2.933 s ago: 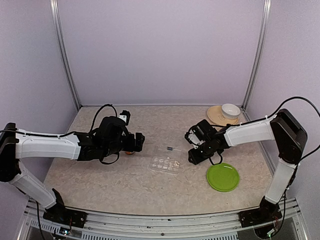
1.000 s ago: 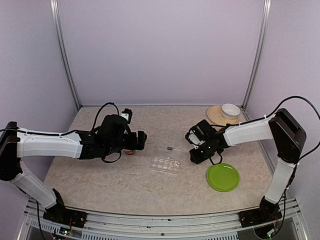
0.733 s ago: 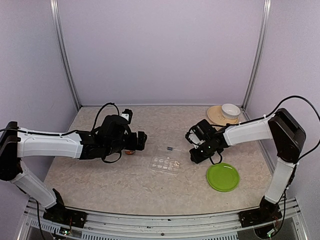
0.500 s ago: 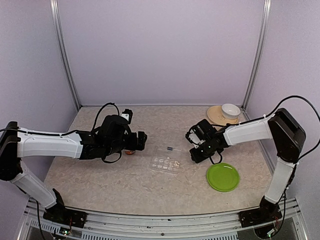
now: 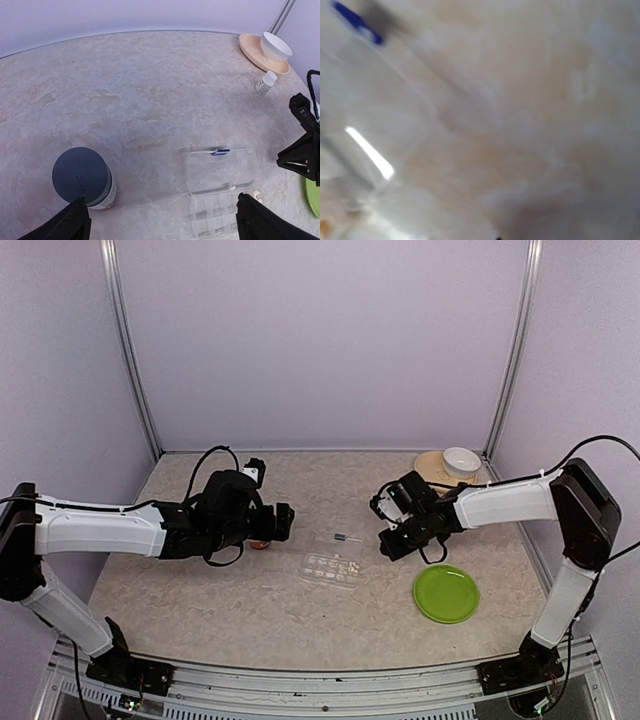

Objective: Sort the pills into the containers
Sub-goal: Pick up the pill from the center of the board, then place the pill in the compartment of the pill container.

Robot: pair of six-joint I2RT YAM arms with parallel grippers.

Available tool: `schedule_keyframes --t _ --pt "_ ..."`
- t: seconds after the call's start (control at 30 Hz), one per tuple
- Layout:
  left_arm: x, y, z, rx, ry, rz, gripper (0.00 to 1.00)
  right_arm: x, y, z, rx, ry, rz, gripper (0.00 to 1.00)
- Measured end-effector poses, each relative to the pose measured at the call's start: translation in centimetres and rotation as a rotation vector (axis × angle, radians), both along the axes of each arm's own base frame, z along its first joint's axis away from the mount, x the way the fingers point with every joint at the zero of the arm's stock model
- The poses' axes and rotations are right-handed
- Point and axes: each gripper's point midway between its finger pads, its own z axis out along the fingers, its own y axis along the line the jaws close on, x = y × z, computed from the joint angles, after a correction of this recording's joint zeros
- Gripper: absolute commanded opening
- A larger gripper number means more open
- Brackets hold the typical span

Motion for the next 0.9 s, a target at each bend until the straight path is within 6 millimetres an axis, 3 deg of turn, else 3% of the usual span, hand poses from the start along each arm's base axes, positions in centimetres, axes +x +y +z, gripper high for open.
schedule_keyframes --t 0.23,0.5,0.9 --pt "-0.1 -0.2 -0.4 0.007 0.007 -0.004 0.99 -1.4 3.4 2.9 0.073 -0.048 0.093 0.14" --pt "-0.1 -0.2 -0.7 0.011 0.011 -0.005 0.99 -3.3 7.3 4.5 0.129 -0.066 0.201 0.14" --pt "-0.2 -0.4 -0.9 0.008 0.017 -0.004 0.99 -3.7 9.2 2.9 0.122 -0.034 0.250 0.16"
